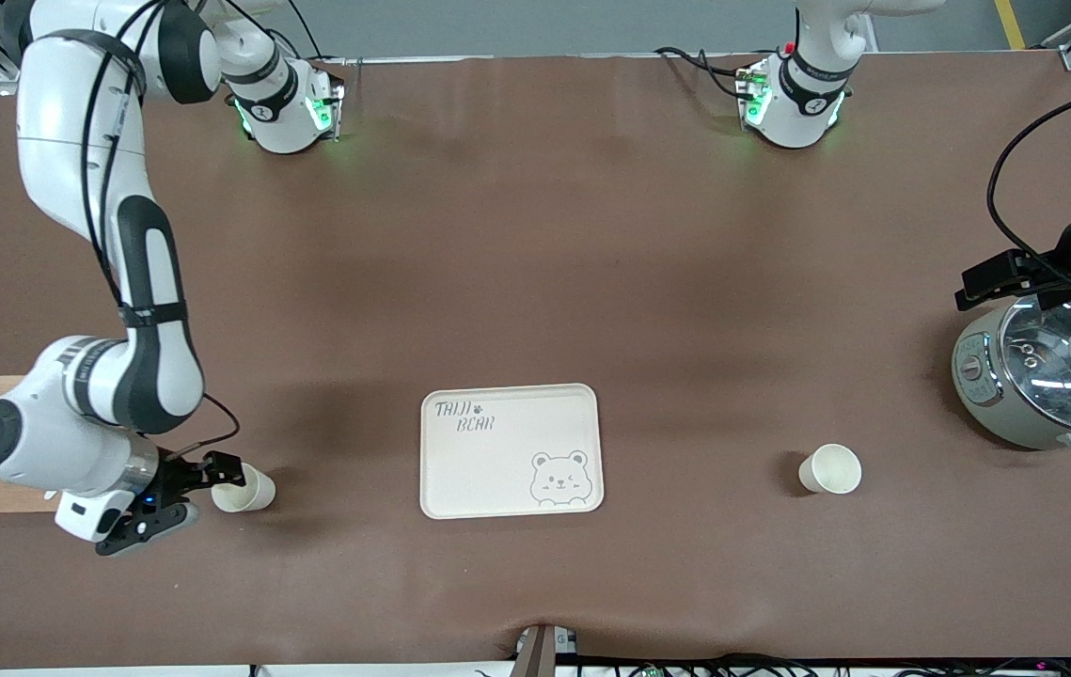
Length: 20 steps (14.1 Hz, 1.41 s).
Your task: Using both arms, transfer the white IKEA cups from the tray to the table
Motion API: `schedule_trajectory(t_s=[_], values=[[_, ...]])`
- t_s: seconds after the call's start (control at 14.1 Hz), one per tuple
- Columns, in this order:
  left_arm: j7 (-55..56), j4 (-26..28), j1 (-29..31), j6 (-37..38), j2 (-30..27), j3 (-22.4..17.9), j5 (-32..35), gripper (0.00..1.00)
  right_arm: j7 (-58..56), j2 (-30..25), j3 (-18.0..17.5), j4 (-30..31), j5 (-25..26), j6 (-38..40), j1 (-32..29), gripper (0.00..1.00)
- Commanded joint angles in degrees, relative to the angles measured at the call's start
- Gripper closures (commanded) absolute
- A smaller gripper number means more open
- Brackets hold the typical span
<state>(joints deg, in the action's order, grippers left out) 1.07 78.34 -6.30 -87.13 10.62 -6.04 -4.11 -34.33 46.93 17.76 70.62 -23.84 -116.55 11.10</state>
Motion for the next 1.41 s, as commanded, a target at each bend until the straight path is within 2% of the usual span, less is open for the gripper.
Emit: schedule_trajectory(t_s=[0.0, 0.21, 0.57, 0.92, 1.2, 1.34], values=[[0.51, -1.43, 0.06, 2.66, -0.78, 0.24, 1.29, 0.00, 1.98, -2.44, 2.62, -3.28, -0.86, 9.29, 0.23, 0.00], [0.07, -1.43, 0.15, 2.67, -0.87, -0.11, 1.38, 0.00, 8.90, -8.49, 3.15, -5.32, 0.10, 21.95, 0.67, 0.00], [-0.37, -1.43, 0.24, 2.67, -0.87, -0.11, 1.47, 0.00, 27.53, -22.82, 2.71, -4.09, 12.66, 33.39, 7.60, 0.00], [0.24, -1.43, 0.15, 2.67, -0.87, -0.20, 1.29, 0.00, 31.35, -35.13, 2.63, 3.89, 17.15, 36.13, 9.46, 0.00], [0.51, -1.43, 0.06, 2.67, -0.78, 0.24, 1.38, 0.00, 30.91, -43.21, 2.98, 12.33, 19.79, 34.47, 8.67, 0.00], [0.68, -1.43, -0.55, 2.67, -0.69, 0.50, 1.38, 0.00, 30.82, -45.69, 2.98, 14.02, 20.49, 33.85, 8.23, 0.00]])
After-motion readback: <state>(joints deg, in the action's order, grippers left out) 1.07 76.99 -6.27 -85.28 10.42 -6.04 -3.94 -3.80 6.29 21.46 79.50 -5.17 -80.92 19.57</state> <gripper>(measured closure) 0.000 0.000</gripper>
